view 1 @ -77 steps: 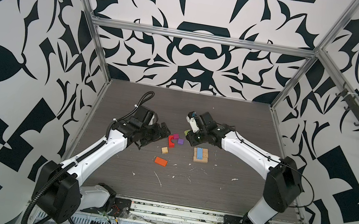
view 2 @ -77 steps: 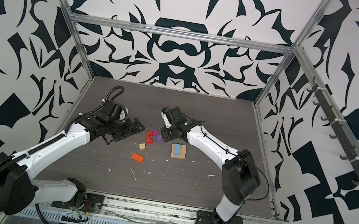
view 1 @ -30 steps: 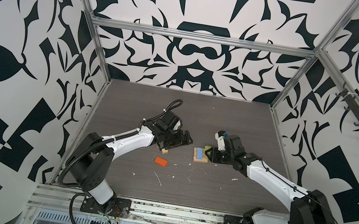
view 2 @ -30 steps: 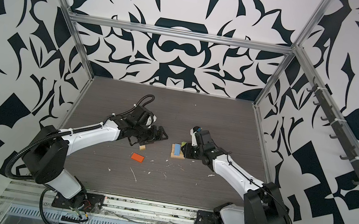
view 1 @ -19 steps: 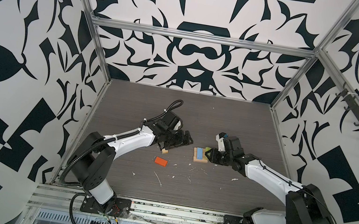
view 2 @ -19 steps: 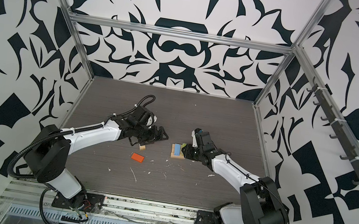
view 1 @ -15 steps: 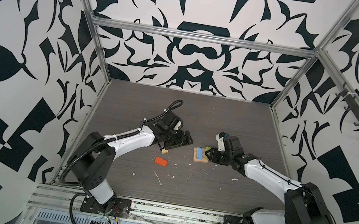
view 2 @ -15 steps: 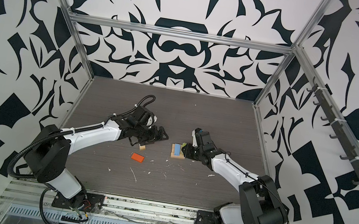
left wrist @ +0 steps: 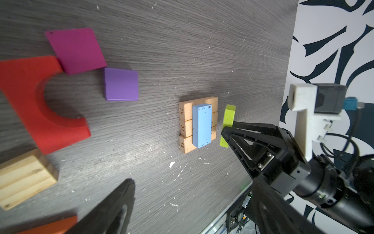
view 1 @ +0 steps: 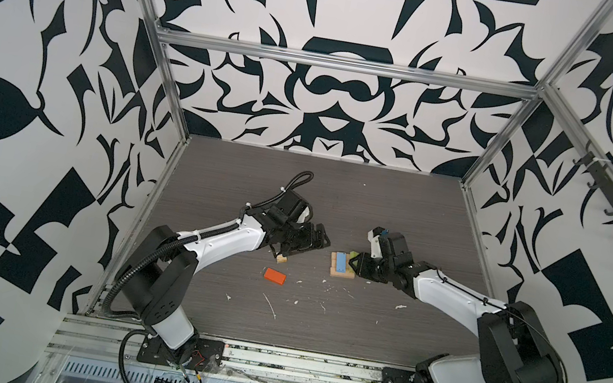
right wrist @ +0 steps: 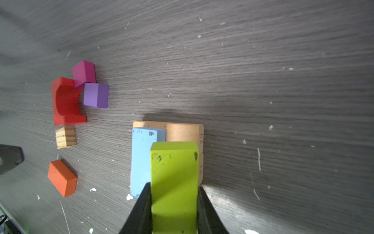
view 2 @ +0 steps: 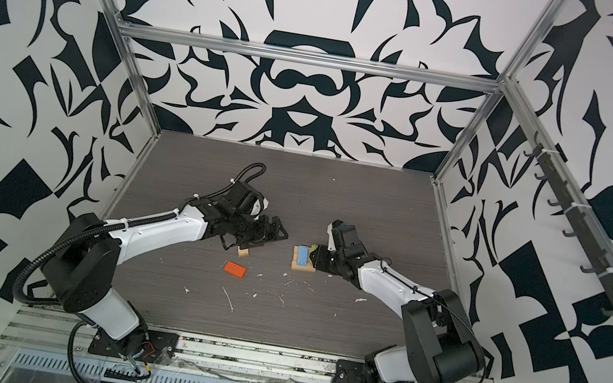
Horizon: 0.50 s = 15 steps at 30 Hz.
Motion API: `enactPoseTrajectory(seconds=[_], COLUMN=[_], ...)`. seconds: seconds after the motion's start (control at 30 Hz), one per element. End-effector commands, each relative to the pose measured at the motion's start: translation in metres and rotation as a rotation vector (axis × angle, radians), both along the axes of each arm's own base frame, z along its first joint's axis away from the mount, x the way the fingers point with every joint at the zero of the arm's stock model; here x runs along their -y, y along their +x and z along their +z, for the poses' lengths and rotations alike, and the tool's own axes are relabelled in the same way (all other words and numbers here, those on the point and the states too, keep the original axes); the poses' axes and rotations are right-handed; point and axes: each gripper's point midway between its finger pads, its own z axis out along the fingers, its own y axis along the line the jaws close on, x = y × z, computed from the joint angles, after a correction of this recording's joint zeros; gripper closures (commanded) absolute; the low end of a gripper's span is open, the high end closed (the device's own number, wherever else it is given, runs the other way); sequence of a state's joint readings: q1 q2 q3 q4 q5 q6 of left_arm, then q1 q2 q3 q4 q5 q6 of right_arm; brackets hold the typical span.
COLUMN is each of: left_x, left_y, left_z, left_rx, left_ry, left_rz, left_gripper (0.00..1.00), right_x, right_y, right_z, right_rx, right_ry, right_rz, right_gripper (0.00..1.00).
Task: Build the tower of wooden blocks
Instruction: 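Carry the green bar over the tan bars while the left gripper advances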
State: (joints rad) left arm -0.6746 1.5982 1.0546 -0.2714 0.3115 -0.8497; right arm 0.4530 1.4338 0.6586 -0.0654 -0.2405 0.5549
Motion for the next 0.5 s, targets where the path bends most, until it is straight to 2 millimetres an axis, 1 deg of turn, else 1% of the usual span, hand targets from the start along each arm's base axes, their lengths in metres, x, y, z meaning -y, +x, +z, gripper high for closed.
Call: enactPoseTrajectory(seconds=[0.0,0.47], left_x=[0.0071,0.0077], left_y=[0.0045,0.0047], left_z=[0.0076,0.0078], left_rx=[0.007,0.007], left_ry=[-0.020,-0.020], left_rz=[0.001,-0.001], left_gripper=[0.07,0.07], right_x=[-0.0037,-0.0064], right_y=[0.0084,0.0112], right_z=[0.0082,0.0054], right_rx=[0.030,0.024], right_ry=[0.028,0.027], right_rz=[-0.009,-0.001], right_gripper=[0.68,0.67])
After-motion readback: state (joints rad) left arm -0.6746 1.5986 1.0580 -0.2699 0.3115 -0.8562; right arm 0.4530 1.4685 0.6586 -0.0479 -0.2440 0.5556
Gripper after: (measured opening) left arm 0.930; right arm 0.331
